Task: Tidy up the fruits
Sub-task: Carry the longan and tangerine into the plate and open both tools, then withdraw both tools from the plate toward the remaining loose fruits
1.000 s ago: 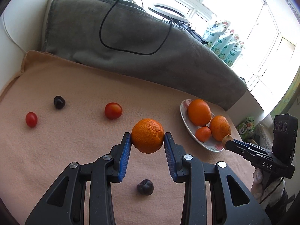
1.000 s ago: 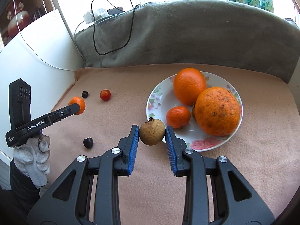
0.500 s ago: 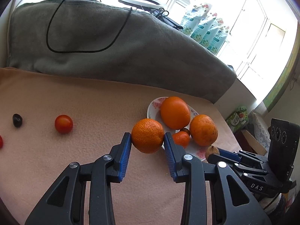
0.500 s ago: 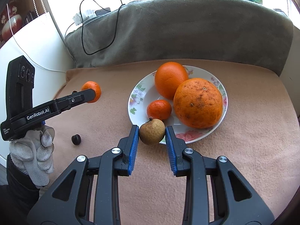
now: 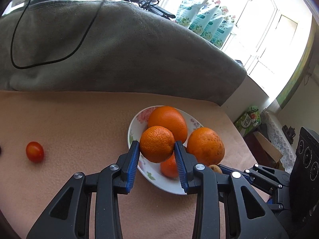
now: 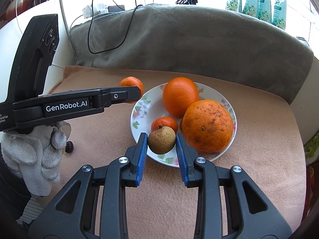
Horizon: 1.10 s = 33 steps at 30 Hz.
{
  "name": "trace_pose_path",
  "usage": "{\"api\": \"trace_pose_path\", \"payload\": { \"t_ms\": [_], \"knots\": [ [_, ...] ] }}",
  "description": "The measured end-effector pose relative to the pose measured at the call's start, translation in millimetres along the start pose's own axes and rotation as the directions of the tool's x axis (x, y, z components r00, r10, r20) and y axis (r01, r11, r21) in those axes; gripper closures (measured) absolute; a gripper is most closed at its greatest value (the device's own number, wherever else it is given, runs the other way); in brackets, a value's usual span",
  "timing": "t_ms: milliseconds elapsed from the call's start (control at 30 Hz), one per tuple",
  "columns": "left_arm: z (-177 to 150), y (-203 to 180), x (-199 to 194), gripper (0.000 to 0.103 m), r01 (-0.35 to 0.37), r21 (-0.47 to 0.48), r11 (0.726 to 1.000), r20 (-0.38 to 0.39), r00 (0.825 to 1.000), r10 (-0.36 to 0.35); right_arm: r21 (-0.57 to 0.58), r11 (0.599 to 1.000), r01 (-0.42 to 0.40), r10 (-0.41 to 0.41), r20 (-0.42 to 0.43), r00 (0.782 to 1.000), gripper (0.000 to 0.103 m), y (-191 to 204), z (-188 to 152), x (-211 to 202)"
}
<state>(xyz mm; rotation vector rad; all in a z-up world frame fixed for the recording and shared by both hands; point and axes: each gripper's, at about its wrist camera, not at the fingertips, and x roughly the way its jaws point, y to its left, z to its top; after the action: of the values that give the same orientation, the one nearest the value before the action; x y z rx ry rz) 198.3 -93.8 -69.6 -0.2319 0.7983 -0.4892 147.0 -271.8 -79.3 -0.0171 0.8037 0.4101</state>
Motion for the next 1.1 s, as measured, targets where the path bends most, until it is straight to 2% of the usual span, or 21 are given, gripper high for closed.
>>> {"api": "trace_pose_path", "payload": {
  "t_ms": [200, 233, 267, 300, 367, 433, 500, 533, 600, 667, 833, 1100],
  "knots": [
    [4, 0, 5, 0.068, 0.008, -0.004, 1.000, -0.007, 1.000, -0.008, -0.008, 1.000, 0.010, -0.010, 0.004, 1.000, 0.071, 1, 0, 1],
    [4, -1, 5, 0.061, 0.008, -0.001, 1.000, -0.004, 1.000, -0.008, -0.010, 1.000, 0.012, -0.012, 0.004, 1.000, 0.063, 1, 0, 1],
    [4, -1, 4, 0.057, 0.004, -0.001, 1.000, 0.000, 1.000, -0.004, -0.011, 1.000, 0.017, -0.017, 0.006, 1.000, 0.051, 0, 0, 1],
    [5, -1, 4, 0.049, 0.006, -0.003, 1.000, 0.004, 1.000, -0.006, -0.012, 1.000, 0.021, -0.021, 0.012, 1.000, 0.046, 0, 0, 0],
    [6, -1, 3, 0.048, 0.013, -0.004, 1.000, 0.008, 1.000, -0.013, -0.015, 1.000, 0.018, -0.018, 0.022, 1.000, 0.043, 1, 0, -1],
    [7, -2, 1, 0.040, 0.004, 0.001, 1.000, 0.013, 1.000, -0.004, -0.018, 1.000, 0.014, -0.014, 0.023, 1.000, 0.043, 1, 1, -2],
    [8, -2, -1, 0.039, 0.003, -0.001, 1.000, 0.021, 1.000, -0.003, -0.020, 1.000, 0.012, -0.012, 0.025, 1.000, 0.043, 2, 1, -2],
    [8, -2, -2, 0.034, 0.001, -0.003, 1.000, 0.023, 1.000, -0.001, -0.018, 1.000, 0.008, -0.008, 0.026, 1.000, 0.041, 2, 1, -2],
    [9, -2, -4, 0.028, -0.006, -0.005, 1.000, 0.031, 1.000, 0.006, -0.011, 1.000, 0.002, -0.001, 0.031, 1.000, 0.030, 1, 1, -3],
    [9, -3, -5, 0.028, -0.013, 0.000, 1.000, 0.033, 0.999, 0.013, -0.003, 1.000, -0.001, 0.001, 0.045, 0.999, 0.023, 1, 1, -6],
    [9, -4, -7, 0.025, -0.036, 0.003, 0.999, 0.031, 0.999, 0.035, 0.003, 1.000, -0.008, 0.008, 0.058, 0.998, 0.017, 3, 2, -11],
    [7, -7, -12, 0.025, -0.063, 0.001, 0.998, 0.027, 0.998, 0.063, 0.000, 1.000, -0.019, 0.019, 0.053, 0.998, 0.017, 7, 2, -14]
  ]
}}
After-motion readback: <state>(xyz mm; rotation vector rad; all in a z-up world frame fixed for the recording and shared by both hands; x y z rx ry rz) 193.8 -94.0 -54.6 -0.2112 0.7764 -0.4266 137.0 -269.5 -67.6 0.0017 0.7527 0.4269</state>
